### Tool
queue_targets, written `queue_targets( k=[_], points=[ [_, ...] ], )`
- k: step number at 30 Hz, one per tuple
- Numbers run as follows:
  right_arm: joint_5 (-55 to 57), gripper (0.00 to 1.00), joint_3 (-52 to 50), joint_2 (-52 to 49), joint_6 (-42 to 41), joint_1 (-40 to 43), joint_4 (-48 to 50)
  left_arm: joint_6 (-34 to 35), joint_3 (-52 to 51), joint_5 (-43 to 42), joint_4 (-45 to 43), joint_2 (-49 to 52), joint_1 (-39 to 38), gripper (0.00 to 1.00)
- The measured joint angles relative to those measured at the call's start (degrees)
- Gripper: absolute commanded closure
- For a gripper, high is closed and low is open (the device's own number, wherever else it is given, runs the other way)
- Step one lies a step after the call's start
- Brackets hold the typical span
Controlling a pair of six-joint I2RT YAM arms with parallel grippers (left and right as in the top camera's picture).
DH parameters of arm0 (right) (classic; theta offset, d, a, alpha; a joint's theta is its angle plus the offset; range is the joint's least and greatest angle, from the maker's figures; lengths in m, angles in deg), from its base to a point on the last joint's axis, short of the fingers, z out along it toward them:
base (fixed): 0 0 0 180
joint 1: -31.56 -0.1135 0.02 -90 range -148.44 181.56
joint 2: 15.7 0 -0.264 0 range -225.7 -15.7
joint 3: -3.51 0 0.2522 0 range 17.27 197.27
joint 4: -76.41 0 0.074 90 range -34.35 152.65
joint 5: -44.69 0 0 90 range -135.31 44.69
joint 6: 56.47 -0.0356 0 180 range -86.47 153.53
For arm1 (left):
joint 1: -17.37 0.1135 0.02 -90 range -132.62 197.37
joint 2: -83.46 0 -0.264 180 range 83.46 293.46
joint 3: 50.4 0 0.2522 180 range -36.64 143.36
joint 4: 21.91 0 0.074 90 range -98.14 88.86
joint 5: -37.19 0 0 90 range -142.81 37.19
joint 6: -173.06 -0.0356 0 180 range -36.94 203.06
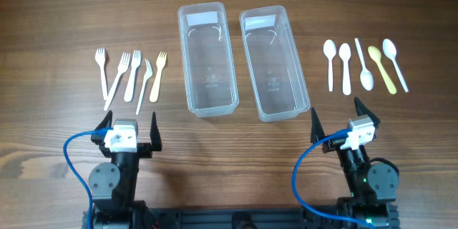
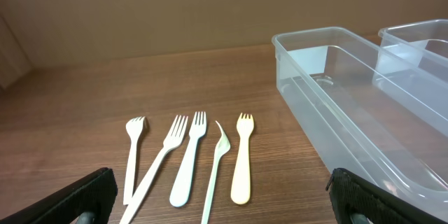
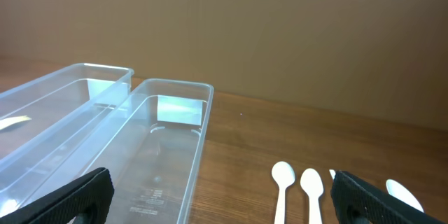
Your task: Pack container
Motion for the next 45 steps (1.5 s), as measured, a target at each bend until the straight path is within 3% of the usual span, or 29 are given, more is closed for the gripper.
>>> queue_targets(
  k=[24,29,32,39,40,45],
  points=[
    [-2.0,0.0,0.3,0.0,-1.0,0.0,-0.7,0.0,0.0,0.0,0.0,0.0,0.0,0.0],
    [-1.8,0.0,7.1,-2.2,-2.5,0.0,-4.2,0.0,0.0,0.0,0.0,0.0,0.0,0.0],
    [-0.7,0.0,16.3,-7.2,-2.3,0.0,-6.8,0.0,0.0,0.0,0.0,0.0,0.0,0.0],
    [2.0,0.0,39.8,-30.2,0.4,0.0,-20.2,0.0,0.0,0.0,0.2,0.0,0.0,0.0],
    [2.4,0.0,45.9,-38.0,1.7,0.0,-22.9,0.0,-0.1,0.0,0.2,0.0,0.0,0.0],
    [2.9,0.0,62.6,-58.6,4.3,1.2,-35.0,0.0,-0.1,0.0,0.2,0.0,0.0,0.0]
  ],
)
